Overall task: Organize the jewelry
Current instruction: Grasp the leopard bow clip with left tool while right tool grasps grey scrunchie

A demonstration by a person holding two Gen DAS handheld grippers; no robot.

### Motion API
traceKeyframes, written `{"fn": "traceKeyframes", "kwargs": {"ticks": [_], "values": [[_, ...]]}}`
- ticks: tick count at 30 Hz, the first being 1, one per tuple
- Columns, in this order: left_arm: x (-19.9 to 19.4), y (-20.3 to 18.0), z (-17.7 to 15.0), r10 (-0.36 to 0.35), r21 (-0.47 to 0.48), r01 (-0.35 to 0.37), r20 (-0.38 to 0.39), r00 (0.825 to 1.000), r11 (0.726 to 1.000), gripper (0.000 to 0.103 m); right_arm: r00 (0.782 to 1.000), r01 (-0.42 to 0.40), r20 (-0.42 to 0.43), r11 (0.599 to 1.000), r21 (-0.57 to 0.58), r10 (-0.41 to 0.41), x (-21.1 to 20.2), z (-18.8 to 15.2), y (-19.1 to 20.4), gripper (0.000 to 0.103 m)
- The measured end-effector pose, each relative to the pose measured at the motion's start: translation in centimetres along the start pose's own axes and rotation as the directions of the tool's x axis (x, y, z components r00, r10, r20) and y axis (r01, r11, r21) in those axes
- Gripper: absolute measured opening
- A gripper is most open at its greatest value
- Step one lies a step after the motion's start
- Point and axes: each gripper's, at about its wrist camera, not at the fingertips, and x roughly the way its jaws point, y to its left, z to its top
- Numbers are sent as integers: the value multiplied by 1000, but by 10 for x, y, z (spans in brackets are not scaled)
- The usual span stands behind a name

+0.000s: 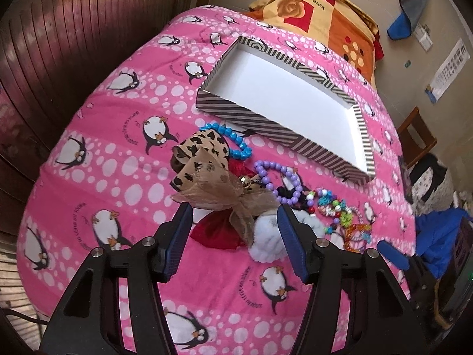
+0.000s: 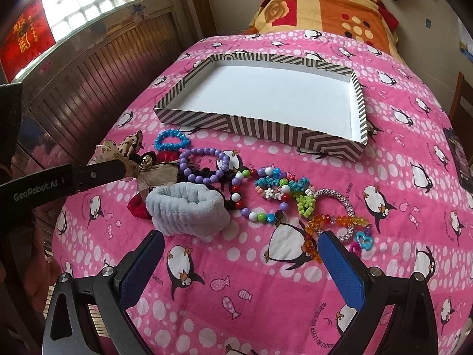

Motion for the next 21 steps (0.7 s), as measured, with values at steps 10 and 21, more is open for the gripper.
{"fn": "traceKeyframes", "kwargs": {"ticks": [10,21], "values": [[30,15,17,-40,-150,29,-69,997,988,70,999,-49,-12,997,-64,48,18,6,13,102],[46,23,22,4,-136,-15,-81,997,991,24,976,-205,-85,976,-67,200,61,18,15,39]]}}
